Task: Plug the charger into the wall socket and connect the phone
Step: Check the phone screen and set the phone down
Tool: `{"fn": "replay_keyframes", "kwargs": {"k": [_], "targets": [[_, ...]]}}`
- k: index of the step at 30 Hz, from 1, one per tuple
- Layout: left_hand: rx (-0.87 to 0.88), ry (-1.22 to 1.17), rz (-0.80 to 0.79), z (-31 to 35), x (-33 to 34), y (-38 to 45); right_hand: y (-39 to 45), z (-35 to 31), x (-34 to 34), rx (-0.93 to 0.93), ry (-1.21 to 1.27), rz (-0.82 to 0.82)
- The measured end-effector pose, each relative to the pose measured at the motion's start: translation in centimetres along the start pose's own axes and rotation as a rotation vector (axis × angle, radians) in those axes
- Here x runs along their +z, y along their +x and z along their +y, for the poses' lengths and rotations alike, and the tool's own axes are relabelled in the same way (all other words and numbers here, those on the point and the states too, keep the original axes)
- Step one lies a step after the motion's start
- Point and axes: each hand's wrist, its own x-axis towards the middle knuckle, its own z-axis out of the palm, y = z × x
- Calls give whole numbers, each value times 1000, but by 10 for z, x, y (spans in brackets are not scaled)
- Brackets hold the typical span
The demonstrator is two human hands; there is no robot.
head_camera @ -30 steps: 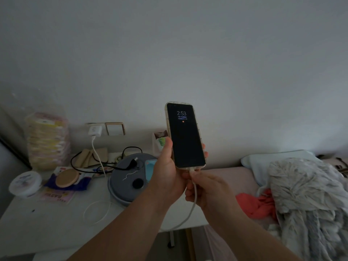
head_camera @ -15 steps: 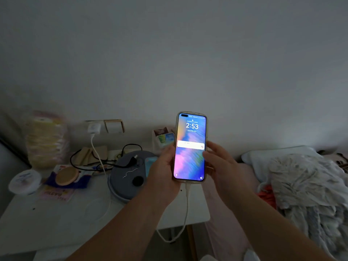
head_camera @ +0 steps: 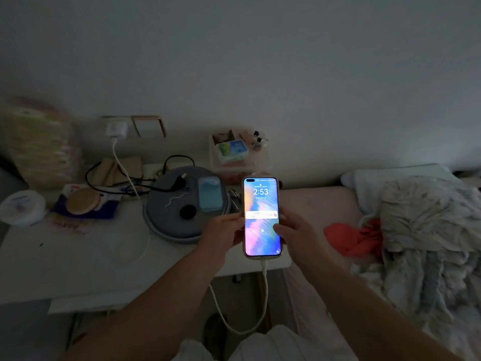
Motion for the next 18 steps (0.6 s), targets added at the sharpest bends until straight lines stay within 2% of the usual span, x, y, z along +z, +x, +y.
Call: {"fn": "replay_keyframes", "kwargs": {"k": [9, 18], "targets": [[-154, 229, 148, -63, -7, 57, 37, 64, 1, 239, -109, 52], [-246, 337, 187, -94, -4, 101, 73, 88, 2, 401, -318, 71]]}}
